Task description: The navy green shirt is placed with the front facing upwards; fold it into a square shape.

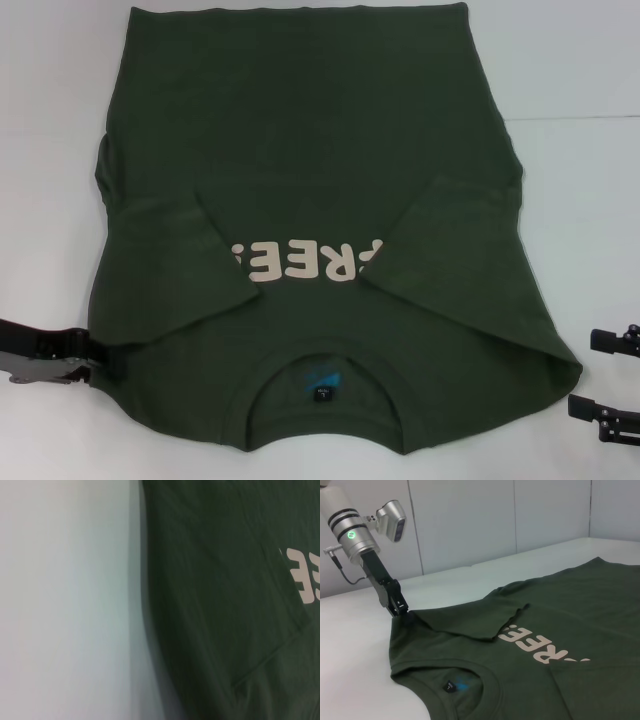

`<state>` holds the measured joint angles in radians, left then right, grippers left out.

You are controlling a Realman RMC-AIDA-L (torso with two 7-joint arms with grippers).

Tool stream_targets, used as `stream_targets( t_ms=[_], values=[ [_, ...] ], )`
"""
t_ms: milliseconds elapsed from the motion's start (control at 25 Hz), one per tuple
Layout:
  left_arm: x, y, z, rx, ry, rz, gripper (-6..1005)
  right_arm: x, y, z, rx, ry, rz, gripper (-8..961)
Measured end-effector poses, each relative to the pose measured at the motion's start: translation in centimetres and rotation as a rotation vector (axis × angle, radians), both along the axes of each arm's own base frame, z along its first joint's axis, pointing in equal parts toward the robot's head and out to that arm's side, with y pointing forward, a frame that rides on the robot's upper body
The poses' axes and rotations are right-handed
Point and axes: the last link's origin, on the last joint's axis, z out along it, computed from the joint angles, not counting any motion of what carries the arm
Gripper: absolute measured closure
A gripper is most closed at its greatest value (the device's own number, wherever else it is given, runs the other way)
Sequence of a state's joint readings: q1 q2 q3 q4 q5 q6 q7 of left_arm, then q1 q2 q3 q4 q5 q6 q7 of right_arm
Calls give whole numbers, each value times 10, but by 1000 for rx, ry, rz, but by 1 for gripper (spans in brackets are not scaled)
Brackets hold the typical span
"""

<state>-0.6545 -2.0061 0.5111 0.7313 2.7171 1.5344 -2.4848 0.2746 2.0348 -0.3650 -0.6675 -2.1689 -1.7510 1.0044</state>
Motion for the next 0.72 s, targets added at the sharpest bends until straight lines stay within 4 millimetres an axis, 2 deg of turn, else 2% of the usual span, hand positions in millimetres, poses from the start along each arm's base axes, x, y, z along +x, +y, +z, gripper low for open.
stream_targets(
  t_ms=[160,520,600,720],
  values=[
    [0,0,0,5,-3,2,712,0,0,0,0,1,0,52],
    [-1,0,1,11,-8,8,895,-1,0,1,-6,17,-14,53],
    [0,0,1,11,-12,5,936,-1,2,8,-10,43,-67,53],
    [3,1,2,13,-29,-5,952,-3,8,34,-40,133,-227,54]
  ],
)
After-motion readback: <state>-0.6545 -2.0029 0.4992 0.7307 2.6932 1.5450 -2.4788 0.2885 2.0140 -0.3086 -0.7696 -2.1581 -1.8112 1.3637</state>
